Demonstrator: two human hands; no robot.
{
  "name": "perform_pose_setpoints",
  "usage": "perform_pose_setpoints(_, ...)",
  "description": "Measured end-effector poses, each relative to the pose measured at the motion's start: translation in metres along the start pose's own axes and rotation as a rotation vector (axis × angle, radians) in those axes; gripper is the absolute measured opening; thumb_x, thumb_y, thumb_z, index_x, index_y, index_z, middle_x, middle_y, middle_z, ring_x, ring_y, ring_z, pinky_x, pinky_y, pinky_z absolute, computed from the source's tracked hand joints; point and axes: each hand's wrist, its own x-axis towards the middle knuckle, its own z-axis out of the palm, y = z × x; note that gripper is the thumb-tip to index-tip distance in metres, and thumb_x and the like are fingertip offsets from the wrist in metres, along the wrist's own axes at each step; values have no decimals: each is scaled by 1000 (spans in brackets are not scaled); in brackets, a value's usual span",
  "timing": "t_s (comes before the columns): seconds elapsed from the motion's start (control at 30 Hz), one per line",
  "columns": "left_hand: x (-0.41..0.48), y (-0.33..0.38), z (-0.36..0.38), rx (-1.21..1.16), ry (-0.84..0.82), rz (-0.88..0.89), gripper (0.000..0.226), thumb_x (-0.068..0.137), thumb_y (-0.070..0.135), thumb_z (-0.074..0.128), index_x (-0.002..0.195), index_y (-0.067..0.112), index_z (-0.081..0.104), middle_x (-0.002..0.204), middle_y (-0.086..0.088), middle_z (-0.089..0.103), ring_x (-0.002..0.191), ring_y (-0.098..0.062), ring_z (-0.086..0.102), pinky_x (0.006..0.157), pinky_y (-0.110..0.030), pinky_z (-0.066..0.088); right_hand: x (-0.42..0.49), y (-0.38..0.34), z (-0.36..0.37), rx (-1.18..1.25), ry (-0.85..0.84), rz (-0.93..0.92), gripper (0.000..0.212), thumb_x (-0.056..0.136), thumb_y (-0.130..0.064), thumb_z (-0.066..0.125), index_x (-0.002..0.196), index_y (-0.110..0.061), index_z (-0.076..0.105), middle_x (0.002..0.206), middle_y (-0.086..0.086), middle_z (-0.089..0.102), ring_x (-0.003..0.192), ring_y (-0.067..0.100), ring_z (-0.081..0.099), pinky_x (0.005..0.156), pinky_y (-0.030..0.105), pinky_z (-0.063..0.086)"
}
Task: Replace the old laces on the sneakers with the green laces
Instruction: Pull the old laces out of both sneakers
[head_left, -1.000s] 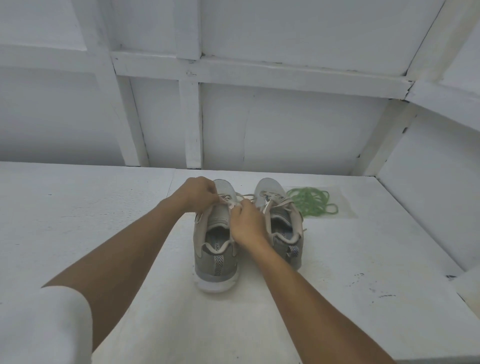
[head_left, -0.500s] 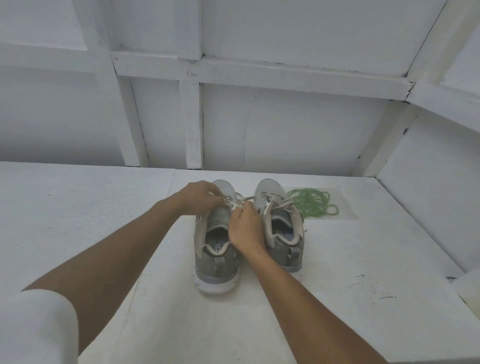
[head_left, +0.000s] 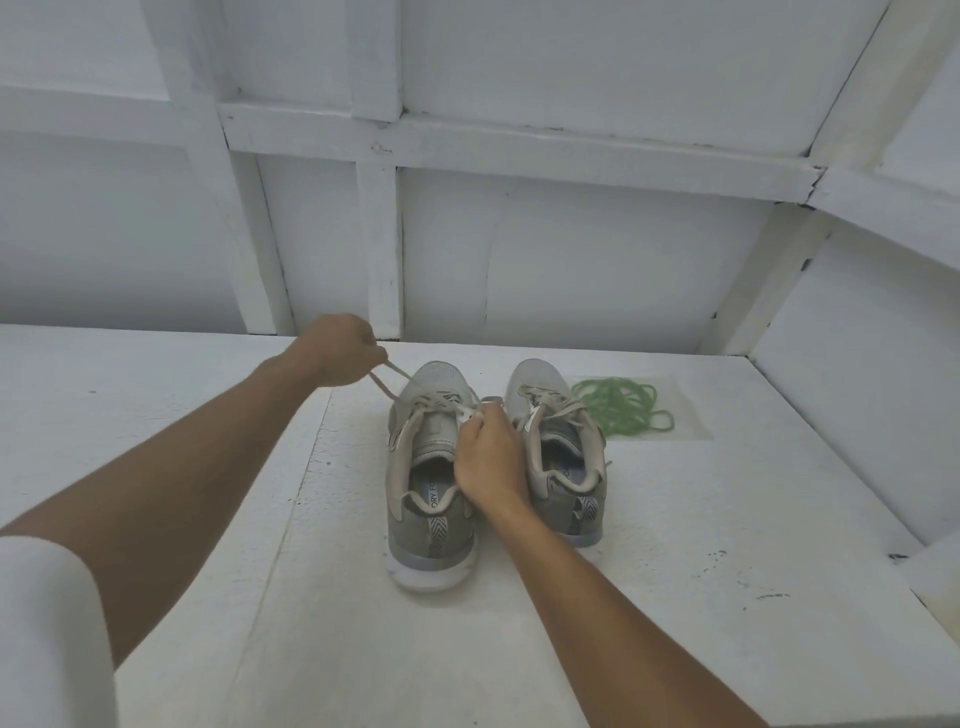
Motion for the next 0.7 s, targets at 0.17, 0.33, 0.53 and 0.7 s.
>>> perform_pose_setpoints(0.17, -9, 14, 18, -89, -102, 200, 39, 88, 35, 66, 124, 20, 60, 129, 2, 60, 115, -17, 56, 96, -27, 41, 0, 0, 1, -7, -3, -6, 28, 101, -18, 30, 110, 0, 50, 115, 23, 58, 105, 36, 52, 75, 34, 32)
perform_pose_setpoints(0.33, -17, 39, 45, 55, -288, 317, 23, 88, 41, 63, 104, 25, 67, 105, 6, 66, 102, -16, 59, 92, -35, 48, 1, 0, 1, -8, 3, -4, 30, 102, -18, 29, 111, 1, 51, 116, 23, 57, 106, 36, 51, 75, 33, 30)
perform_pose_setpoints(0.53, -12, 35, 32, 42, -112, 311, 16, 91, 26, 60, 97, 17, 71, 100, -1, 69, 95, -20, 61, 85, -36, 51, 1, 1, 2, 9, 7, -1, 30, 102, -19, 30, 110, 1, 51, 115, 24, 58, 104, 36, 53, 71, 30, 28)
perform_pose_setpoints(0.7, 8, 6, 0, 18, 138, 92, 16, 89, 21, 56, 97, 18, 69, 101, -7, 68, 91, -26, 62, 82, -40, 54, 1, 1, 1, -7, 8, -7, 32, 102, -20, 29, 113, 0, 51, 118, 21, 58, 107, 33, 52, 70, 27, 23)
